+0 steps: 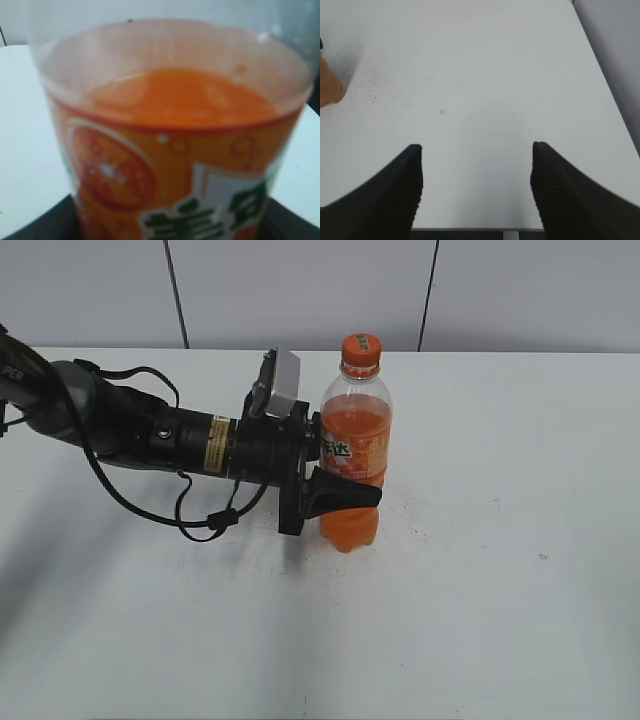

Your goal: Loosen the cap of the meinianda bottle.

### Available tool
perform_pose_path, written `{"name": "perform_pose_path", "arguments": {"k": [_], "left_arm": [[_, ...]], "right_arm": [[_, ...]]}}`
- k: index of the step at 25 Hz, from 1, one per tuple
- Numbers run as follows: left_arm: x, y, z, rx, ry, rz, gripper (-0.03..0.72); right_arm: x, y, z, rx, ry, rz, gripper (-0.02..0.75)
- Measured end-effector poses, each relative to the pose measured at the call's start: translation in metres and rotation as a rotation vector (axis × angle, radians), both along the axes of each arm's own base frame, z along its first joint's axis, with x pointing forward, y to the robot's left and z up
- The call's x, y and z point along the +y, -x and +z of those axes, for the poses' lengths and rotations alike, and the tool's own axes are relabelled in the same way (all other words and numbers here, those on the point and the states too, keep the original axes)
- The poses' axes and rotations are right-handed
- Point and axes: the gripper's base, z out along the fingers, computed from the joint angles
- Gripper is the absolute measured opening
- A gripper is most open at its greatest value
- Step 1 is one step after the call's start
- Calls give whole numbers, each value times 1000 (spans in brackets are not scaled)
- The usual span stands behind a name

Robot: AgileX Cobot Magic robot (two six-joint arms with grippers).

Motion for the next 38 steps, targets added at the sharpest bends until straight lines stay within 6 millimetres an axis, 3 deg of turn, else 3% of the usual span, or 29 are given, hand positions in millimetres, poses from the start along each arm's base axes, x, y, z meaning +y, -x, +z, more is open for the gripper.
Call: {"name": "perform_pose_path", "arguments": {"k": [6,13,17,23,26,32,38], "left_arm": [[0,0,0,0,-1,-2,416],[0,1,0,-1,-2,-5,416],[0,1,0,-1,-1,-5,416],[-1,1,0,-1,-1,-6,416],[-1,1,0,-1,0,-7,416],[-1,1,0,-1,0,-7,416],[-1,1,0,-1,0,-7,416]], "right_arm": [[0,-33,40,154,-43,17,510],[-3,-109,89,331,-105,26,510],[-5,-167,94,496,-140,31,510],[-1,-229,100,611,-200,38,510],[15,-254,100,644,-217,59,510],[71,-299,101,679,-246,135,510],[115,-326,101,689,-302,150,520]]}}
